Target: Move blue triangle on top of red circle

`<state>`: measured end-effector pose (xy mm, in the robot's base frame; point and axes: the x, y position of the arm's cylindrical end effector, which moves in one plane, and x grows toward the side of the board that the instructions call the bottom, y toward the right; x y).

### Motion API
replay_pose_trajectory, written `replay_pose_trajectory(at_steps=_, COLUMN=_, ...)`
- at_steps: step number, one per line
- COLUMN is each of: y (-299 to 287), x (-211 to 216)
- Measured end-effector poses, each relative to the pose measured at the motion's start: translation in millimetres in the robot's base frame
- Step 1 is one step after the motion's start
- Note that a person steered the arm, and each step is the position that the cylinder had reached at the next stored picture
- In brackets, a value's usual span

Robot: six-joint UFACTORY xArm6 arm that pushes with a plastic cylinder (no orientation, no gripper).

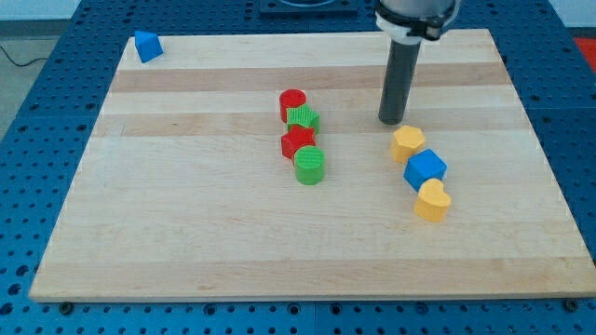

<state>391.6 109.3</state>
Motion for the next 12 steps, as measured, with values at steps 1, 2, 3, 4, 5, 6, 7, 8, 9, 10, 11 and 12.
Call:
replay_pose_trajectory(at_steps=1, y=0, x=22)
replay_pose_trajectory(at_steps=2, y=11, x=29)
replay_pose_trajectory(at_steps=3, y=15, x=20)
replay_pose_trajectory(at_steps=4, y=10, x=-36)
replay_pose_trajectory(at_steps=5, y=-18, x=-104)
replay_pose_trajectory(at_steps=6, y=-61, x=-151)
replay_pose_trajectory(at_steps=7, y=-146, x=-122)
replay_pose_trajectory(at_steps=8, y=-257, x=-72)
replay_pose_trajectory(at_steps=9, y=-376, x=-71)
replay_pose_trajectory(at_steps=10, y=-412, x=-78)
replay_pose_trajectory(at_steps=11, y=-414, x=-84)
replay_pose_trajectory(at_steps=12, y=-414, x=-97)
